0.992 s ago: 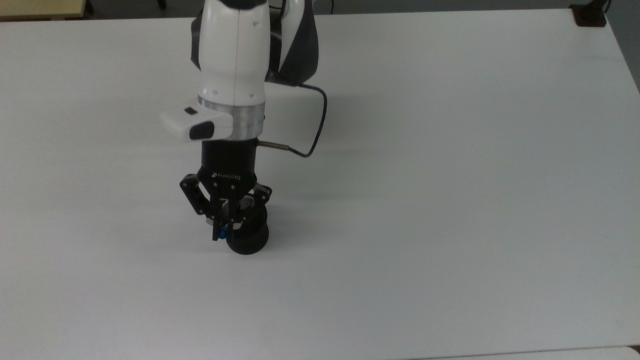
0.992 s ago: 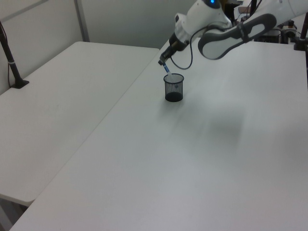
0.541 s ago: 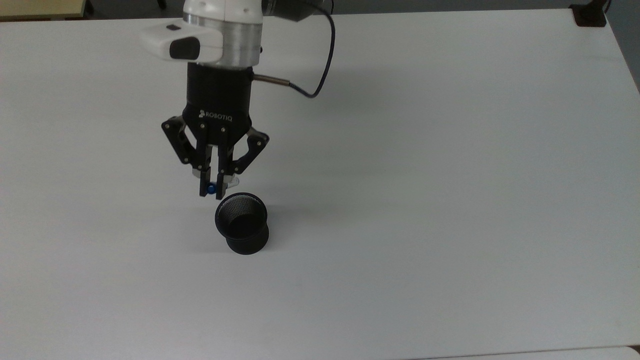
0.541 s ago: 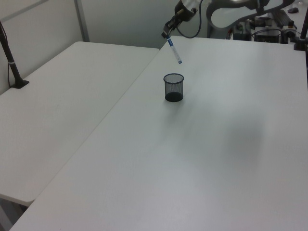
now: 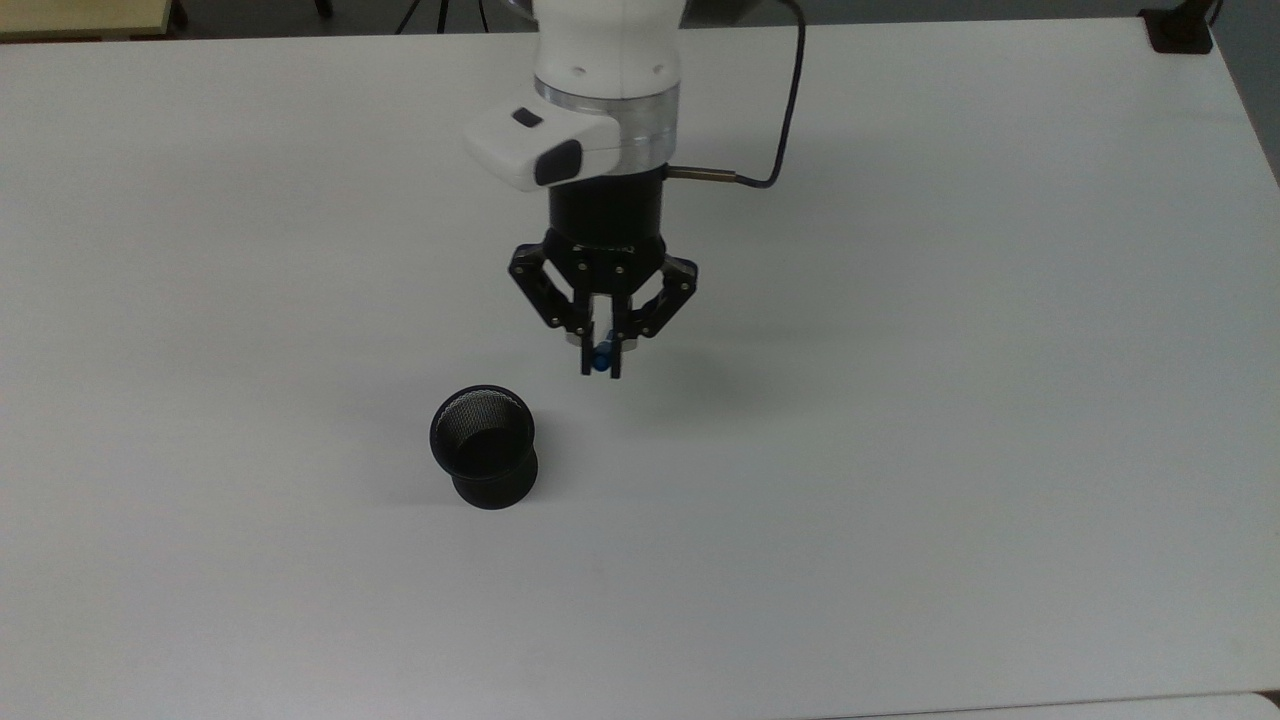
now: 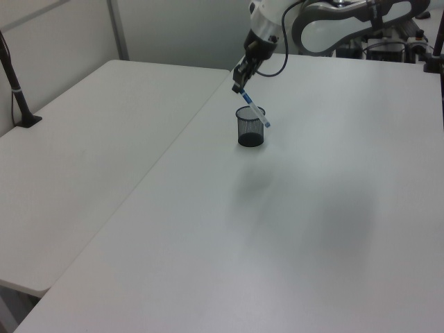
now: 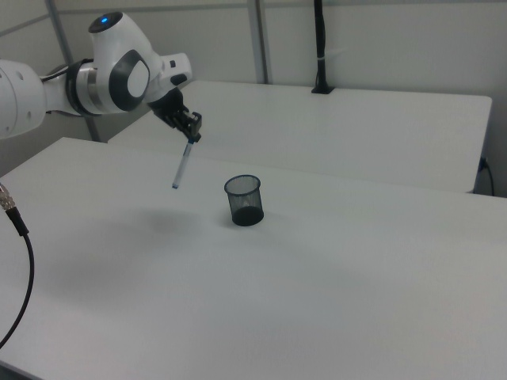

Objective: Remove the marker
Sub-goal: 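Carry the marker beside the cup and lower it onto the table, then open the gripper to release the marker and raise it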

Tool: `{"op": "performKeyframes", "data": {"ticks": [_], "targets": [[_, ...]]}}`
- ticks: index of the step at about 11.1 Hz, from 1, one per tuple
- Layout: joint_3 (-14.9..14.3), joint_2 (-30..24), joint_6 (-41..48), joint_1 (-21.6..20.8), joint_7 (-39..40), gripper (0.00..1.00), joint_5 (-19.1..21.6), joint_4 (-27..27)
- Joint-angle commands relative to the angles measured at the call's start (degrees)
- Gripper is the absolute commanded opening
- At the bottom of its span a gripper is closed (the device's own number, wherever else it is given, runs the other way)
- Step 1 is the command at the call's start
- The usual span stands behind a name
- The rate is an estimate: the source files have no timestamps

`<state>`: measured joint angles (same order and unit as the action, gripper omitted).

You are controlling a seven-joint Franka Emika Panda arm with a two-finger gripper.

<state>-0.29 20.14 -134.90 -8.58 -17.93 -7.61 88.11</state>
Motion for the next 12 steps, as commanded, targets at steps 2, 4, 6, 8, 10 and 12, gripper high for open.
{"op": "performKeyframes", "data": {"ticks": [2, 4, 6, 8, 10, 12], "targets": [[-0.41, 2.01, 4.73, -4.42, 0.27, 0.06, 1.19, 2.4], [-0.41, 5.07, 4.47, -6.0, 0.27, 0.06, 1.1, 2.85], [-0.41, 7.8, 2.98, -6.19, 0.36, 0.08, 0.75, 2.5], [-0.41, 7.99, 2.36, -6.71, 0.44, 0.36, -0.04, 2.76], [-0.5, 7.2, 3.58, -7.07, 0.18, 1.0, -0.13, 2.77], [-0.5, 3.35, 8.91, -6.72, 0.44, 1.0, -0.13, 2.5]]}}
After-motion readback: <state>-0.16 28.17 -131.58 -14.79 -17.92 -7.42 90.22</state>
